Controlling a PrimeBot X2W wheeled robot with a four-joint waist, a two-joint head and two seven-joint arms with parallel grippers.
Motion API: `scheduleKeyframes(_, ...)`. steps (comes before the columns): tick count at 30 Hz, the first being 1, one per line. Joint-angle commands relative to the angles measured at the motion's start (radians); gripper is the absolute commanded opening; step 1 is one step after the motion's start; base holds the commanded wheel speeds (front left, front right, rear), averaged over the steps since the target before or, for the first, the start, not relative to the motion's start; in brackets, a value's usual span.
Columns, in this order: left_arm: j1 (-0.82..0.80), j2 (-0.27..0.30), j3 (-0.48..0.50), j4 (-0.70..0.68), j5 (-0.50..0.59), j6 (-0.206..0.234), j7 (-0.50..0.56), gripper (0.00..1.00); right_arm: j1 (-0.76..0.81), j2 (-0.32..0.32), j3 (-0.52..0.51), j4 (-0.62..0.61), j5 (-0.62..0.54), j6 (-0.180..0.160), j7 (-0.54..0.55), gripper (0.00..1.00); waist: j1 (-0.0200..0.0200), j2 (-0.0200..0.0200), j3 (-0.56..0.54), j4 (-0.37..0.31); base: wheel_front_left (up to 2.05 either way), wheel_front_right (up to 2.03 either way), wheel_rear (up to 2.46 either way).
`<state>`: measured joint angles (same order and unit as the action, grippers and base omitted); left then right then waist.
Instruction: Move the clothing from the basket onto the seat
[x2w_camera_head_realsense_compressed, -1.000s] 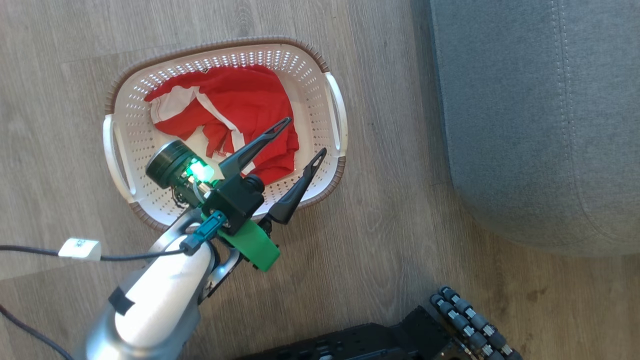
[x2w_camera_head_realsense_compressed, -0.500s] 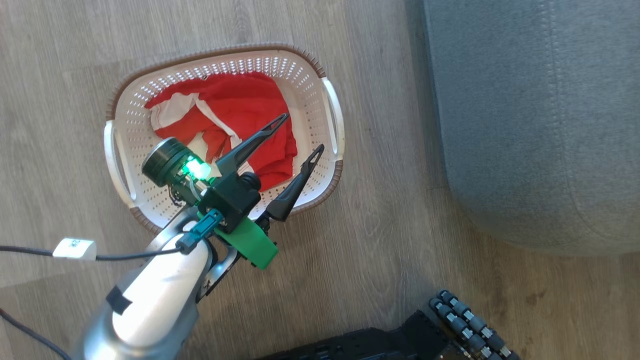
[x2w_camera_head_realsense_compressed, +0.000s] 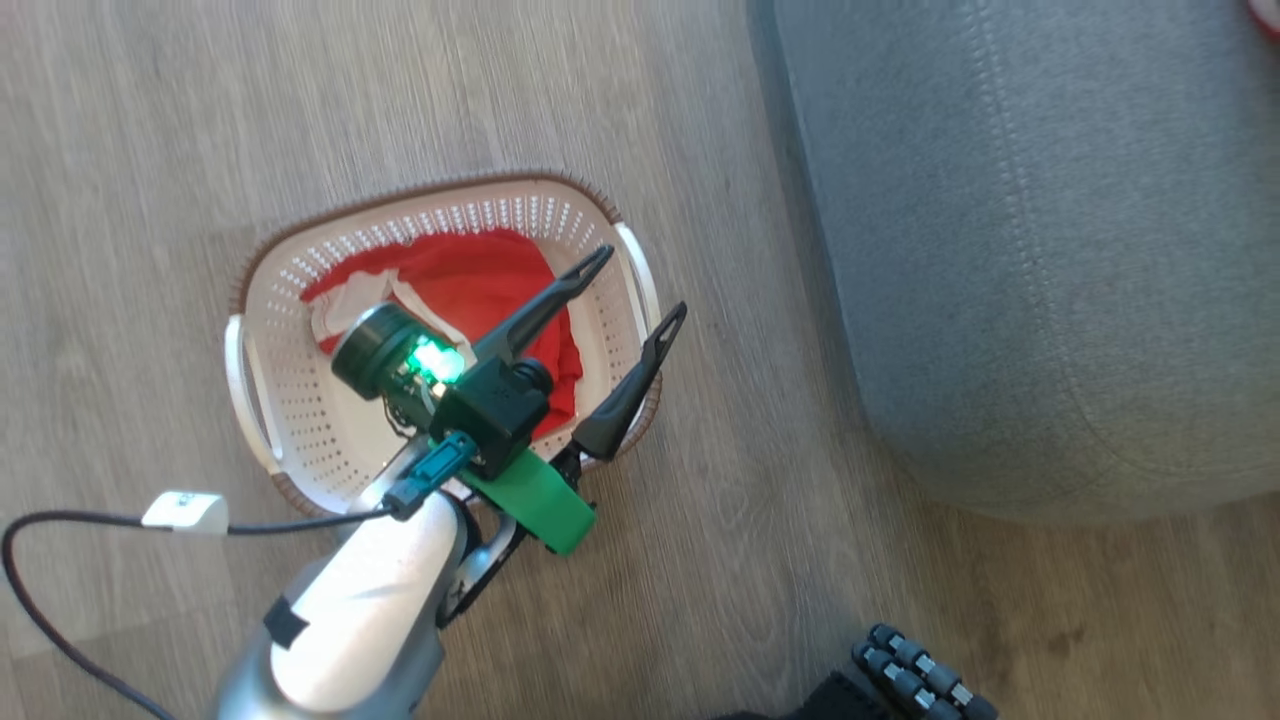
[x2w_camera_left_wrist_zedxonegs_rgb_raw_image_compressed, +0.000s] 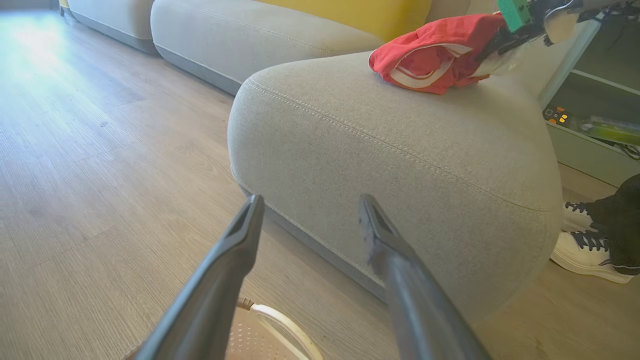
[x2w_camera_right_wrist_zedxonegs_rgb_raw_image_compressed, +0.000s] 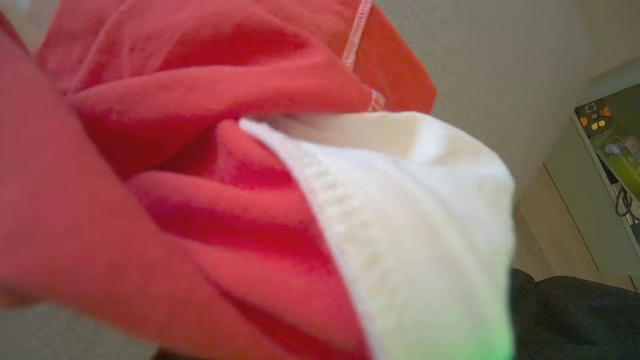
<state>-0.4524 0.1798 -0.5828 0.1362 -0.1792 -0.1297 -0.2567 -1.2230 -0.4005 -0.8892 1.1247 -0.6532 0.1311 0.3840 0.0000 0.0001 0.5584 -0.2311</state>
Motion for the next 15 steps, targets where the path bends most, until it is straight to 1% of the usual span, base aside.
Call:
scheduleKeyframes(1,0.01,-0.004,0.027,-0.025,-0.007,-0.001,-0.005,1.0,-0.043,-0.034,0.02,-0.001,-0.009,0.0,0.037,1.0,0.0,-0.0001,-0.028,-0.004,0.0,0.0,0.0)
scheduleKeyframes(5,0.021,-0.027,0.029,-0.016,-0.01,-0.001,-0.005,1.0,-0.099,-0.056,0.057,0.074,0.0,0.0,0.125,1.0,0.0,-0.0001,-0.068,-0.003,0.0,0.0,0.0)
scheduleKeyframes(9,0.038,-0.052,0.033,-0.011,-0.02,-0.001,-0.005,1.0,-0.148,-0.07,0.11,0.127,0.009,0.0,0.168,1.0,0.0,-0.0001,-0.119,-0.001,0.0,0.0,0.0)
scheduleKeyframes(12,0.055,-0.07,0.044,-0.006,-0.026,-0.001,-0.005,1.0,-0.179,-0.055,0.157,0.149,0.022,0.0,0.173,1.0,0.0,-0.0001,-0.171,-0.005,0.0,0.0,0.0)
scheduleKeyframes(15,0.075,-0.084,0.052,0.001,-0.021,-0.001,-0.005,1.0,-0.2,-0.049,0.263,0.159,0.013,0.0,0.128,1.0,0.0,-0.0001,-0.222,-0.014,0.0,0.0,0.0)
